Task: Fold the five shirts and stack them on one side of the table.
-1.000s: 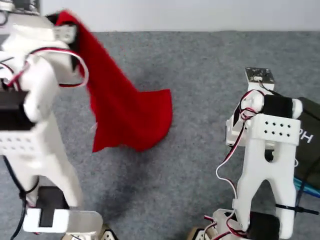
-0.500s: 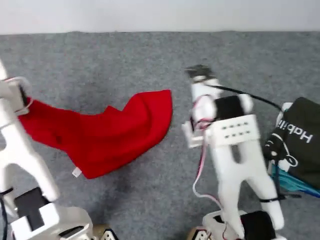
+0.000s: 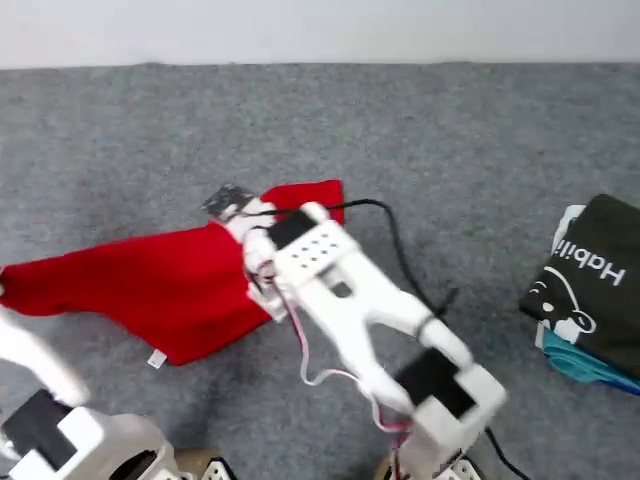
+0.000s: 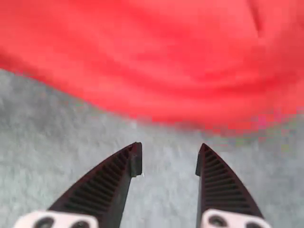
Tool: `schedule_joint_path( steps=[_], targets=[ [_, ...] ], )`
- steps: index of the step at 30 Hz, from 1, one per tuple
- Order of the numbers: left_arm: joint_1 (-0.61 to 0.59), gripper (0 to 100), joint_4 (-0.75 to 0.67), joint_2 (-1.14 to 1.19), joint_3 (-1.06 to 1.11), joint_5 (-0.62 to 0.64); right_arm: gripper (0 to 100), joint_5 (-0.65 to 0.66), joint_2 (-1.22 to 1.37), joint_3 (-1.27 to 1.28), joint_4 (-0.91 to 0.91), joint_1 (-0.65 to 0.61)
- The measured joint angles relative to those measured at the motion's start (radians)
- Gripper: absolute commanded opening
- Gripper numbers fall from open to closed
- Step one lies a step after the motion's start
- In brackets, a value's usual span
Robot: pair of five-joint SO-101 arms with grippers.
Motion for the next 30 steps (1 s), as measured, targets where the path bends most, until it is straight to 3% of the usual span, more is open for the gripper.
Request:
schedule_joint_path(
  steps=[7,15,21,30],
  targets=[
    [-0.101,2,-0.026,0.0,0.074,-0.015,18.9,0.021,0.402,-0.388,-0.002,-0.012],
    [-0.138,2,-0.026,0.0,0.092,-0.015,18.8,0.143,0.807,-1.083,-0.031,0.0],
    [-0.138,2,-0.026,0.0,0.094,-0.015,6.1,0.147,1.074,-1.58,-0.11,0.015],
    [-0.137,2,-0.026,0.0,0.094,-0.015,14.4,0.178,1.076,-1.669,0.012,0.014]
  ],
)
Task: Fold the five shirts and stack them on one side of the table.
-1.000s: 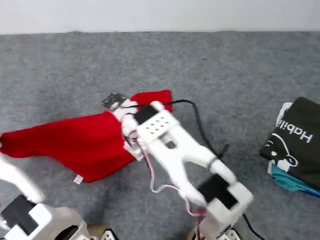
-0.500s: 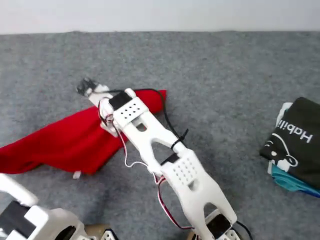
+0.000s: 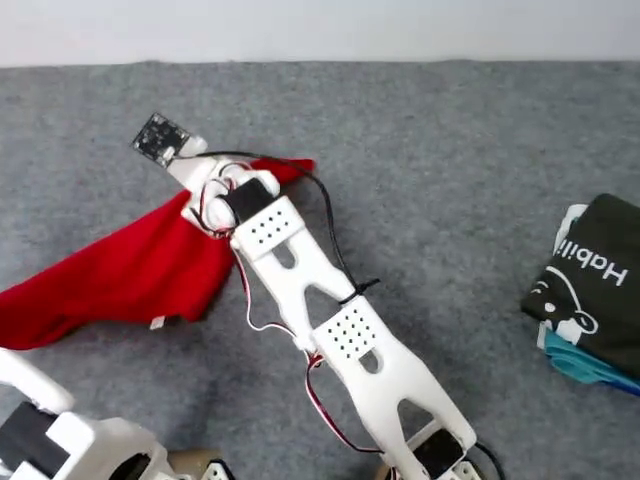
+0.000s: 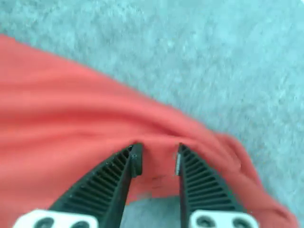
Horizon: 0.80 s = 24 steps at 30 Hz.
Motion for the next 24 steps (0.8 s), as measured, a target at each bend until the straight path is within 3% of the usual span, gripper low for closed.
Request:
schedule_joint_path(
  steps=[9,14,21,24],
  targets=[
    [0.0,2,0.0,0.0,0.0,0.0,14.7,-0.002,-0.133,0.0,0.365,-0.026],
    [0.0,2,0.0,0.0,0.0,0.0,14.8,-0.087,-0.169,0.017,0.388,-0.032],
    [0.0,2,0.0,0.0,0.0,0.0,15.0,-0.104,-0.371,0.373,0.388,-0.097],
    [0.0,2,0.0,0.0,0.0,0.0,20.8,-0.104,-0.479,0.586,0.388,-0.138]
  ],
)
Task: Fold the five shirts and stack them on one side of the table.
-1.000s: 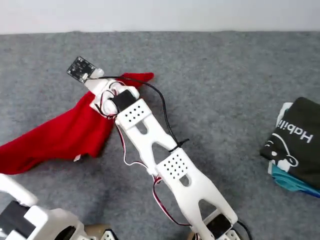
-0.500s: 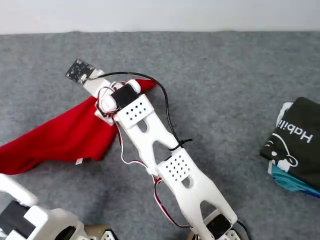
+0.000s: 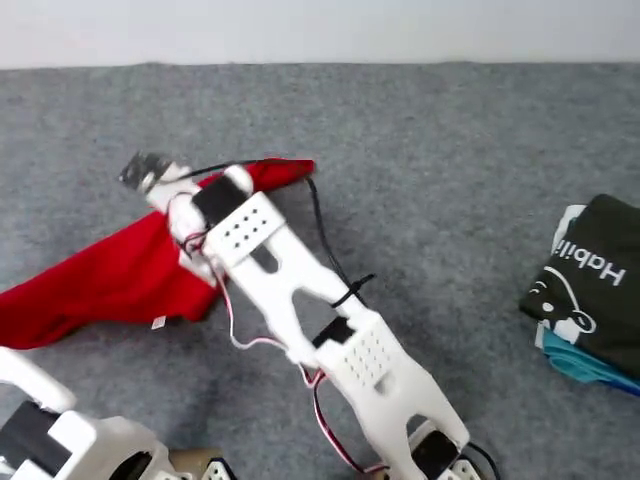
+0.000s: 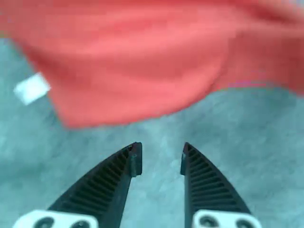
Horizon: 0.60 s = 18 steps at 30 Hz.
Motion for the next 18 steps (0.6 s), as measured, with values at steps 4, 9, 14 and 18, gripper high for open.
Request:
schedule_joint_path(
  steps=[4,9,14,18],
  targets=[
    [0.0,2,0.0,0.0,0.0,0.0,30.9,-0.034,-0.077,0.209,0.0,-0.077],
    [0.0,2,0.0,0.0,0.0,0.0,33.3,-0.157,-0.078,0.232,-0.012,-0.132],
    [0.0,2,0.0,0.0,0.0,0.0,33.3,-0.173,-0.02,0.236,-0.114,-0.147],
    [0.0,2,0.0,0.0,0.0,0.0,33.2,-0.173,0.009,0.236,-0.192,-0.147]
  ],
)
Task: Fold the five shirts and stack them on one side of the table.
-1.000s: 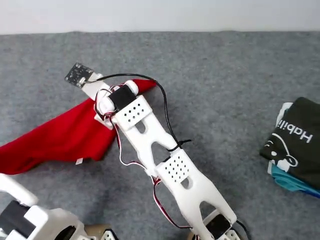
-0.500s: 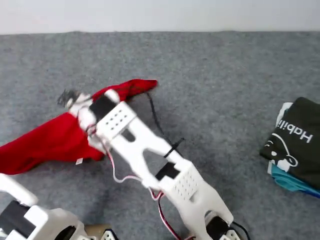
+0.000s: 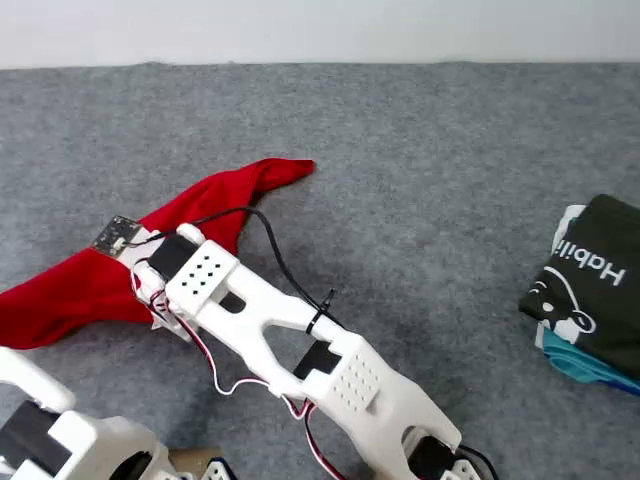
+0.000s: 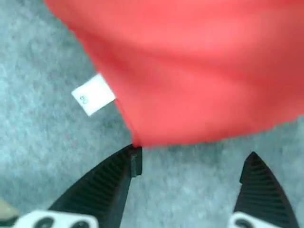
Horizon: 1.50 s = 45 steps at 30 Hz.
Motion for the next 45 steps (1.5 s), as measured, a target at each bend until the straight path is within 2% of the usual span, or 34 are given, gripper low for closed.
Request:
schedule_joint_path(
  steps=[5,8,13,23,27,32,39,45],
  targets=[
    [0.0,2,0.0,0.0,0.015,0.0,33.1,0.0,0.029,0.0,-0.124,0.0],
    [0.0,2,0.0,0.0,0.031,0.0,29.0,0.0,0.032,0.0,-0.216,0.006],
    [0.0,2,0.0,0.0,0.032,0.0,24.7,0.002,0.032,0.0,-0.273,0.078],
    [0.0,2,0.0,0.0,0.032,0.0,24.6,0.112,0.032,-0.002,-0.074,0.325],
    [0.0,2,0.0,0.0,0.032,0.0,24.6,0.164,0.032,-0.094,0.025,0.376],
    [0.0,2,0.0,0.0,0.032,0.0,24.5,0.187,0.031,-0.238,0.181,0.336],
    [0.0,2,0.0,0.0,0.032,0.0,25.0,0.173,0.017,-0.175,0.189,0.189],
    [0.0,2,0.0,0.0,0.032,0.0,36.3,0.08,0.017,-0.127,0.19,0.074]
  ],
)
